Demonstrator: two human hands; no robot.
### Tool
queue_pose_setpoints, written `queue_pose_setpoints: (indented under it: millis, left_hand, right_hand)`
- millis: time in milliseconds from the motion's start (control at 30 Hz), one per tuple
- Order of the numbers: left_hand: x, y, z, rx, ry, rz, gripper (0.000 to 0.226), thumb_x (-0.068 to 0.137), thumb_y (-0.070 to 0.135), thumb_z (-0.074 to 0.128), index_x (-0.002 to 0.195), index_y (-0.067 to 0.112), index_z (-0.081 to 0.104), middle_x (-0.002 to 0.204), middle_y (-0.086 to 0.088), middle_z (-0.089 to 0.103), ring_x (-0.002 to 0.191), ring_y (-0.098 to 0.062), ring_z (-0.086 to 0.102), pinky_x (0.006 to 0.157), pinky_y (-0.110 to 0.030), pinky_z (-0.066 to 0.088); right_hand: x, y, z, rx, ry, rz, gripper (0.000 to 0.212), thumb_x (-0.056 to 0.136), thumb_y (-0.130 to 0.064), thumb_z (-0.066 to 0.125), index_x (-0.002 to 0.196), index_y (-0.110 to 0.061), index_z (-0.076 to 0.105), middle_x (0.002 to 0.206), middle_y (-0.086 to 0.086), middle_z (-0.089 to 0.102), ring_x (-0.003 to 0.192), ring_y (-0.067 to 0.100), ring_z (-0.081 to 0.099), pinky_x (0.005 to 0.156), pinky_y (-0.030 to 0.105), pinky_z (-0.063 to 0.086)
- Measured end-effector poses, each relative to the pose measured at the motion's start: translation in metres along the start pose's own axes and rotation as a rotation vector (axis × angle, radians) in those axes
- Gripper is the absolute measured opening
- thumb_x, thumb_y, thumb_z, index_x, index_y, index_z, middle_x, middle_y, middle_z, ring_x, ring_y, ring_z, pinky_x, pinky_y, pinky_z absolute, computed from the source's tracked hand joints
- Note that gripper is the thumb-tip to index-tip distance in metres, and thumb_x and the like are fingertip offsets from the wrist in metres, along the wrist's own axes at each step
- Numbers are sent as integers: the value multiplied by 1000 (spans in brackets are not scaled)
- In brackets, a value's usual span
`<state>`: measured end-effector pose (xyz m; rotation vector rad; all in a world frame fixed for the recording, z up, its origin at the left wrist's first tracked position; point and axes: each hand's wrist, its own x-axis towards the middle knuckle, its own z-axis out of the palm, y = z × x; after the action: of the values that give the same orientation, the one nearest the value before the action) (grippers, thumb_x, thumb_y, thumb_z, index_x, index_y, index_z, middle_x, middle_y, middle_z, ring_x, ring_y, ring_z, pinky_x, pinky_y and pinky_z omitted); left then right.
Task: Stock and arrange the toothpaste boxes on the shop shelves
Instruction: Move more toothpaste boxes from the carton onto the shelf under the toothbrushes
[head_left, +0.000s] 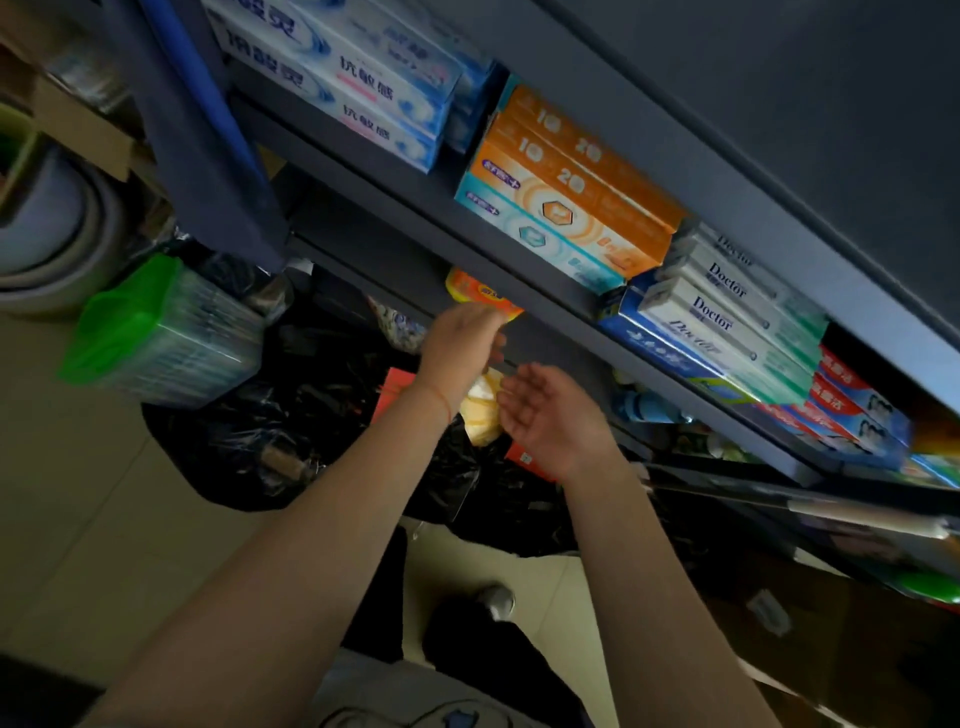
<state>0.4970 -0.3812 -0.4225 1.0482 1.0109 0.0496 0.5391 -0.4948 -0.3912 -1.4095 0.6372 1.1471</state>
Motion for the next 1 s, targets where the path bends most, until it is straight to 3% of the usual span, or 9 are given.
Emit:
queue_pose_setpoints:
  millis: [167,333,433,500,567,700,867,1000]
  left_hand:
    - [-51,-29,23,160,-70,-41,22,94,25,57,102,7,66,82,-3,63,64,-15,61,68,-31,44]
    - [-129,-50,77,246,-97,69,21,95,23,56,105,7,67,85,-4,65,72,-17,62,66,-28,45]
    - [-195,-71,129,305,-127,185,18,96,21,56,103,10,69,84,-6,66,70,-16,63,57,-20,46]
    - [-244,-93,173,339,-139,251,16,96,21,57,101,12,70,82,-4,68,70,-16,64,60,-23,46]
    - [-292,-117,220,349,-178,305,13,96,20,59,96,13,70,79,-4,67,66,-16,63,61,-27,45]
    - [-373,-165,325,466,-380,356,13,97,20,58,89,17,68,76,-3,66,57,-11,61,53,-21,43]
    - [-453,-197,441,639,-650,431,18,101,28,53,97,21,69,86,-2,69,70,-15,66,60,-26,48]
    - [-481,-213,504,714,-728,475,18,101,27,52,96,23,69,88,-4,70,71,-16,67,61,-28,48]
  right_hand:
    - [-27,24,-54,50,-17,-25,19,98,-21,48,92,-10,62,78,5,67,70,18,61,70,29,47]
    - [-78,26,-137,107,-88,-166,20,99,-20,47,89,-10,62,71,5,68,66,18,61,67,30,46]
    - [-132,31,-211,148,-125,-286,22,100,-20,45,88,-11,61,74,5,67,65,18,61,66,29,47]
    - [-171,45,-276,135,-120,-361,21,99,-20,45,90,-11,62,75,5,68,64,17,62,63,28,48]
    - [-209,64,-343,127,-95,-421,18,98,-19,47,92,-11,62,74,5,68,62,17,62,61,27,47]
    - [-289,101,-473,172,17,-500,18,99,-21,47,100,-9,62,78,6,67,68,19,63,66,30,47]
    - [-358,114,-598,302,203,-621,20,98,-20,50,105,-8,63,87,10,68,75,22,65,67,30,50]
    - [-376,112,-664,359,256,-677,16,96,-18,52,100,-9,65,77,6,69,67,19,64,64,28,49]
